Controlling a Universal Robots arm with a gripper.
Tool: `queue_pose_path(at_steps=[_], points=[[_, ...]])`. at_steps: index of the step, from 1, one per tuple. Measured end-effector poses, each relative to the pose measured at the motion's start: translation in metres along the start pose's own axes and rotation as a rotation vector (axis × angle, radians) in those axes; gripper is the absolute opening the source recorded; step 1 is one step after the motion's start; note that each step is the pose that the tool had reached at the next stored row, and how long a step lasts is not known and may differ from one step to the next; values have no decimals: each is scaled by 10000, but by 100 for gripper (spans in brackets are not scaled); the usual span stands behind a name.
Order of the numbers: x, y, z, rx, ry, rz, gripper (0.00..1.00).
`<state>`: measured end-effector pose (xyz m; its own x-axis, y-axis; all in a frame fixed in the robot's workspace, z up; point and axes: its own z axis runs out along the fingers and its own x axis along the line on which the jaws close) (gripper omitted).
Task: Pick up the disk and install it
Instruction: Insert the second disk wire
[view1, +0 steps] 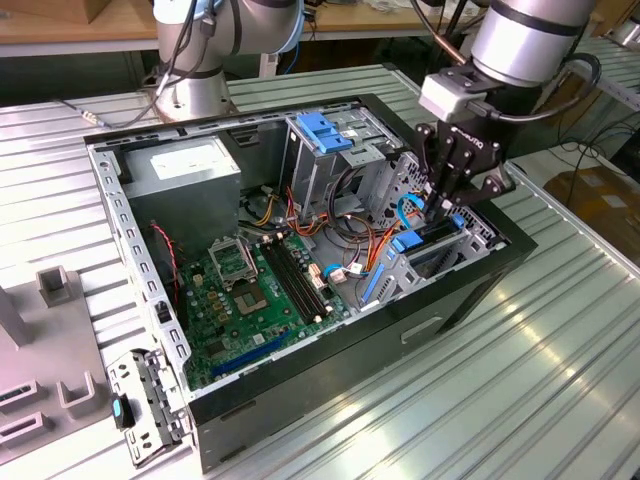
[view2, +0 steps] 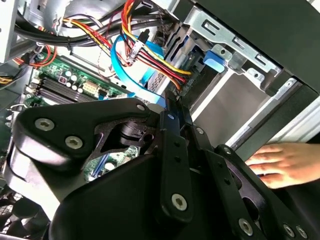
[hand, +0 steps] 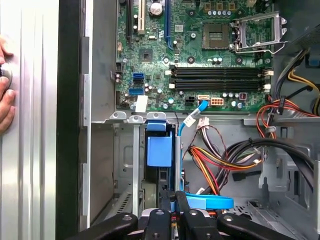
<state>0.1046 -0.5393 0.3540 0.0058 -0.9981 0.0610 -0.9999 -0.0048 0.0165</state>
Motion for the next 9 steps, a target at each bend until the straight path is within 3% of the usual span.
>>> queue_pose_path(at_steps=[1,2,9], points=[[24,2,4,4,-137,-1,16],[51,3,8,5,-210,-1,16],[152,2,24,5,-424,-6,16]])
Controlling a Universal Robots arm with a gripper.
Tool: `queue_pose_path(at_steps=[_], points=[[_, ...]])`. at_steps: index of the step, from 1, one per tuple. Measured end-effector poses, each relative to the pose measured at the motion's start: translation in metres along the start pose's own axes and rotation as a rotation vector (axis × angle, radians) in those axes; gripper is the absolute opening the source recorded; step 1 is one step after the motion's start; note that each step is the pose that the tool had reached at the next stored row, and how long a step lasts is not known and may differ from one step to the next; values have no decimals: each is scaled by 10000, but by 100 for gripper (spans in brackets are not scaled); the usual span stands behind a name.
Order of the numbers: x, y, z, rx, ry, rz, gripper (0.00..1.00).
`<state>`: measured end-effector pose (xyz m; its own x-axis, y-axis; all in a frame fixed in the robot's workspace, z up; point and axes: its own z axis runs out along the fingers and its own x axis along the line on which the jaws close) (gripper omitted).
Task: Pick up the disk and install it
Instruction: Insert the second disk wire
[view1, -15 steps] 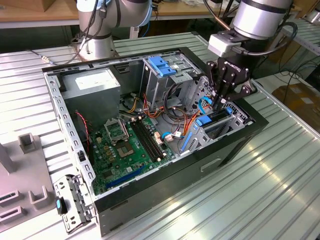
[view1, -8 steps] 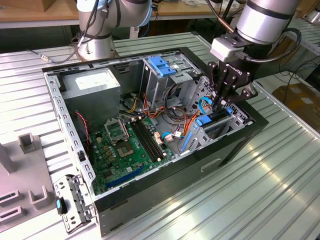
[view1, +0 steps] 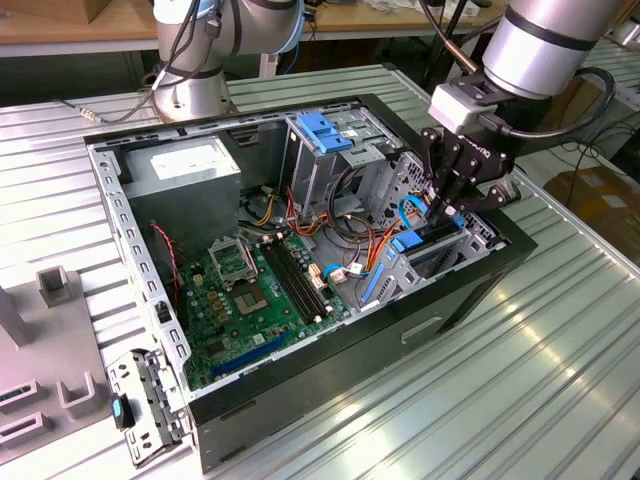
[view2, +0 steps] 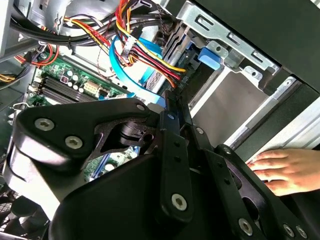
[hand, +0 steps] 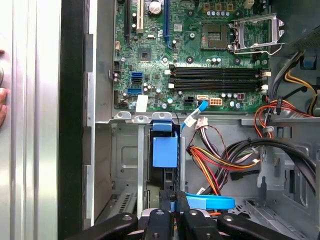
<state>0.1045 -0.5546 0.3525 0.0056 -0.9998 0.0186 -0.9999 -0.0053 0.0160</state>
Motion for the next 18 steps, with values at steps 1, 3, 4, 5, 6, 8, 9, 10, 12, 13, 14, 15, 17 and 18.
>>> queue_pose_path(at_steps=[1,3,4,5,6,8,9,10,12,13,14,15,17,18], points=[[13,0,1,0,-36,-1,16],[36,0,2,1,-163,-3,16],[47,0,4,2,-289,-5,16],[54,0,3,2,-389,-6,16],[60,0,3,3,-479,-8,16],[81,0,9,3,-570,-9,16],[83,0,15,3,-568,-9,16],[83,0,17,3,-567,-9,16],[83,0,24,3,-568,-8,16],[84,0,27,4,-568,-3,16],[84,0,30,4,-569,-1,16],[84,0,32,3,-572,0,16],[84,0,35,4,-579,1,16],[84,-1,37,4,-591,2,16]])
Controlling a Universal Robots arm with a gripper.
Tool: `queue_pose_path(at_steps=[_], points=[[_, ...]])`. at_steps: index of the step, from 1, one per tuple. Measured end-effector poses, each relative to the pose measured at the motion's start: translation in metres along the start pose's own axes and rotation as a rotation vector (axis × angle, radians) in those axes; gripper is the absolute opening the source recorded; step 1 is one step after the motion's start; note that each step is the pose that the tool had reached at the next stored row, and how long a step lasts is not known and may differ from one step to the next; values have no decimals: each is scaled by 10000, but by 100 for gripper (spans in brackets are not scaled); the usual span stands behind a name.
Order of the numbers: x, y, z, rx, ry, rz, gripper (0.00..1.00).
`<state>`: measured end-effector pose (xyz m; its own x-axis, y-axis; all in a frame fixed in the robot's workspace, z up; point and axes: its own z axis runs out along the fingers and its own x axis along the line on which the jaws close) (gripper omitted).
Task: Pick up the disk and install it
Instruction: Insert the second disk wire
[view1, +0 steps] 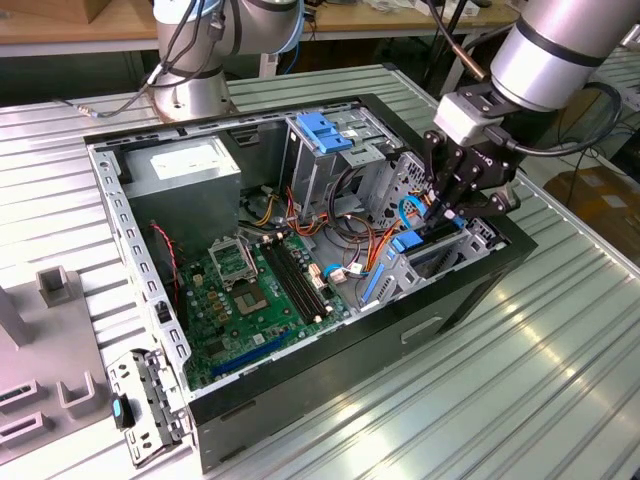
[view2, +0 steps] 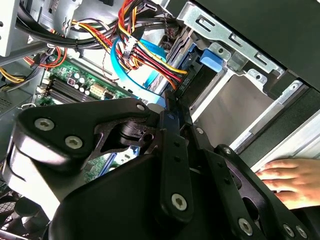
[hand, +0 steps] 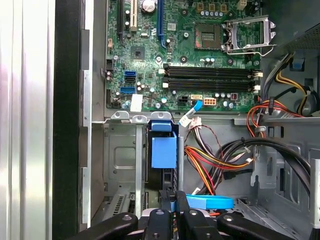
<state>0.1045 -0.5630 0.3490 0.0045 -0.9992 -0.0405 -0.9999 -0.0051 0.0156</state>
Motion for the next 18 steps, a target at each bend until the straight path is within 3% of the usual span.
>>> queue_pose_path(at_steps=[6,8,15,18], points=[[0,-3,6,12,-11,89,16],[0,-2,6,29,-16,317,16],[1,-2,10,35,-12,177,16],[1,-2,11,94,-14,156,16]])
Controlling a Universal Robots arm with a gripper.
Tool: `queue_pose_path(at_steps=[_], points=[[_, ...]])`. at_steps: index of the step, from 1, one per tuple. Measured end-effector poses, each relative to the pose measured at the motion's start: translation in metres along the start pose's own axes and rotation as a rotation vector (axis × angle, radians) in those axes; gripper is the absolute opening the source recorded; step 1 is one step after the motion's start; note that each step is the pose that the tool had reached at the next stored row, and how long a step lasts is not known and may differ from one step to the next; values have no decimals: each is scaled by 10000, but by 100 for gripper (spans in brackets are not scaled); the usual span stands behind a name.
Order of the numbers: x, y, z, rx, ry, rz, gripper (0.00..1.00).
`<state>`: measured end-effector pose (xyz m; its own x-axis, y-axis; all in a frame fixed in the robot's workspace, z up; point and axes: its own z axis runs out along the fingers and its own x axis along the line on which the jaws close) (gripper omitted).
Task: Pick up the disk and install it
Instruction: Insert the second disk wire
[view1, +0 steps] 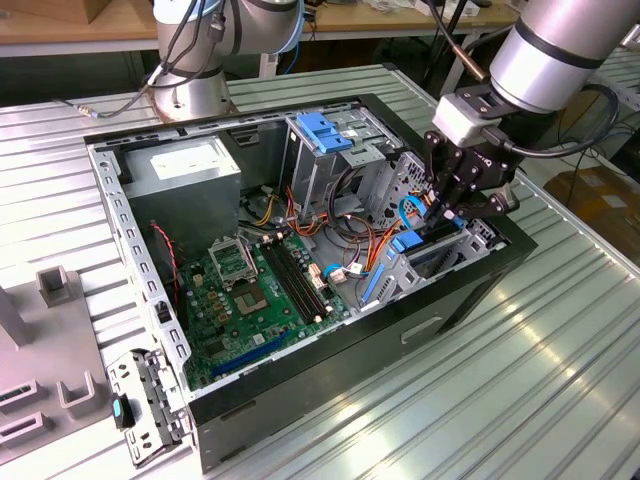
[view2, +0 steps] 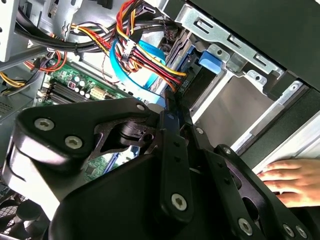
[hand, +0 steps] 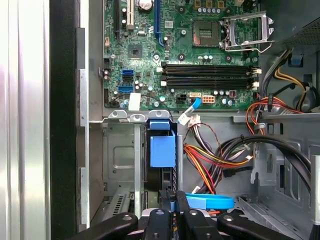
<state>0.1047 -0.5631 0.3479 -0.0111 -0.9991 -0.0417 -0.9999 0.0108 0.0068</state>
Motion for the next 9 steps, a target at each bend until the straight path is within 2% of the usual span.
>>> queue_pose_path(at_steps=[3,9], points=[[-1,4,-1,78,1,-70,16],[-2,20,-3,92,0,-73,16]])
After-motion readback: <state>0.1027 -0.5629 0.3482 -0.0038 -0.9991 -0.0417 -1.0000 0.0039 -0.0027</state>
